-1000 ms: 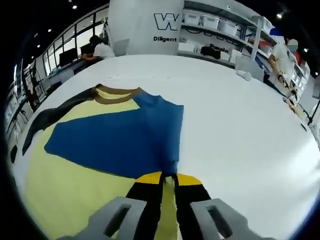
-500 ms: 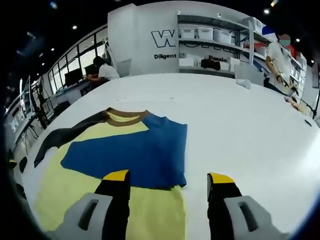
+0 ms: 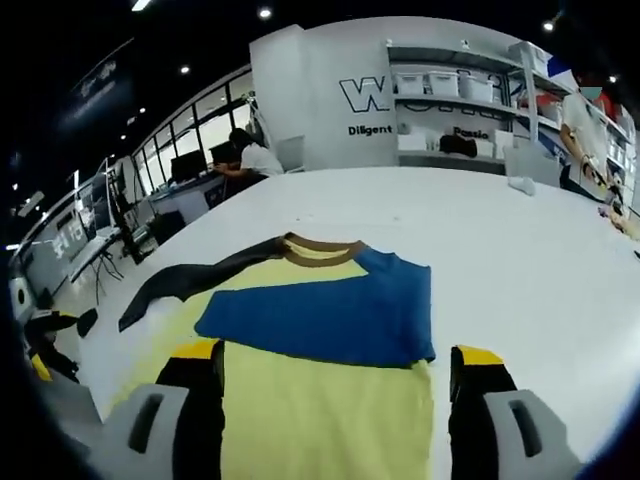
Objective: Fold the garment on the visible template until the final outline fits inside the template.
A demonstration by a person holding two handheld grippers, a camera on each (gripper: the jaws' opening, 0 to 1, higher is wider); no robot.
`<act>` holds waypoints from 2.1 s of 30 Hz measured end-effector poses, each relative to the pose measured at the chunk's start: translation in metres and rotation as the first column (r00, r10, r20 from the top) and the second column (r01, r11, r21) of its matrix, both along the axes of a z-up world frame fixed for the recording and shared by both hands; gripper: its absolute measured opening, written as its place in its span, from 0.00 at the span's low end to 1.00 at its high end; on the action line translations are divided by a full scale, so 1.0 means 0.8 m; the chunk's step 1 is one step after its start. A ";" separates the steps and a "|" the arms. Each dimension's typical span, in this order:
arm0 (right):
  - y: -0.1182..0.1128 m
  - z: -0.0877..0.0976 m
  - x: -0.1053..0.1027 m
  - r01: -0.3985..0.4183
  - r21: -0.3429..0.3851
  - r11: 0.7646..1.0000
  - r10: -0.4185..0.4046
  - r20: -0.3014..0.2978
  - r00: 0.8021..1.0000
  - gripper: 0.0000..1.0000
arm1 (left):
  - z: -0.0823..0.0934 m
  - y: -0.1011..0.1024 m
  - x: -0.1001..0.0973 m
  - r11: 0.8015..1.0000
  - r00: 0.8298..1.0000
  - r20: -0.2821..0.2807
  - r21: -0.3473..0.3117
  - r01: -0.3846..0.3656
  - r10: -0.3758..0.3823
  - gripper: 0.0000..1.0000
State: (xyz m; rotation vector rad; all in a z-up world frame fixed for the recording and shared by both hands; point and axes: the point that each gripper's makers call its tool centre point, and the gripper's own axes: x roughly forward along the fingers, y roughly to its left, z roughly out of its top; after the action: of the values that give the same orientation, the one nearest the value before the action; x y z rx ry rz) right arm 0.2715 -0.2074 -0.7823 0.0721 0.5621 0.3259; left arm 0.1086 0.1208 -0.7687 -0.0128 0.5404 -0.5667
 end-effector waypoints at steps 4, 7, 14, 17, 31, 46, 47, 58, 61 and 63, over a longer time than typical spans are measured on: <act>0.018 0.017 -0.018 -0.052 0.010 0.999 0.052 0.020 0.998 0.99 | 0.001 -0.001 0.000 1.000 1.000 0.004 -0.004 0.004 -0.004 0.98; 0.027 0.023 -0.031 -0.079 0.008 0.997 0.079 0.021 0.997 0.99 | 0.001 0.000 0.000 1.000 1.000 0.007 -0.004 0.002 -0.002 0.98; 0.037 0.037 -0.059 -0.099 0.059 0.993 0.097 0.031 0.995 0.99 | 0.001 -0.001 -0.001 1.000 1.000 0.010 0.002 0.006 -0.006 0.98; 0.040 0.040 -0.070 -0.113 0.057 0.992 0.112 0.030 0.993 0.99 | 0.001 -0.001 0.000 1.000 1.000 0.010 0.001 0.007 -0.007 0.98; 0.057 0.069 -0.113 -0.159 0.065 0.985 0.154 0.077 0.985 0.99 | -0.002 0.026 0.008 0.996 0.997 0.006 -0.038 -0.075 0.076 0.97; 0.092 0.069 -0.161 -0.287 0.070 0.955 0.282 0.079 0.956 0.99 | -0.013 0.054 0.046 0.996 0.996 0.046 0.036 -0.080 0.079 0.94; 0.093 0.070 -0.163 -0.296 0.065 0.953 0.291 0.084 0.953 0.99 | -0.015 0.056 0.049 0.996 0.996 0.046 0.052 -0.078 0.075 0.94; 0.097 0.077 -0.172 -0.300 0.100 0.949 0.293 0.086 0.952 0.99 | -0.027 0.100 0.103 0.984 0.990 0.030 0.111 -0.142 0.139 0.77; 0.096 0.080 -0.172 -0.299 0.101 0.949 0.290 0.090 0.953 0.99 | -0.037 0.109 0.115 0.977 0.989 0.027 0.151 -0.149 0.147 0.66; 0.094 0.080 -0.173 -0.298 0.102 0.949 0.290 0.094 0.953 0.99 | -0.046 0.112 0.120 0.975 0.987 0.007 0.155 -0.157 0.158 0.62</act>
State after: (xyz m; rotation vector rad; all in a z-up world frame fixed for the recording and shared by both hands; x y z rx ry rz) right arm 0.1335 -0.1319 -0.7184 0.0863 0.4760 0.6502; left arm 0.2049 0.2100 -0.8052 0.0902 0.5824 -0.3688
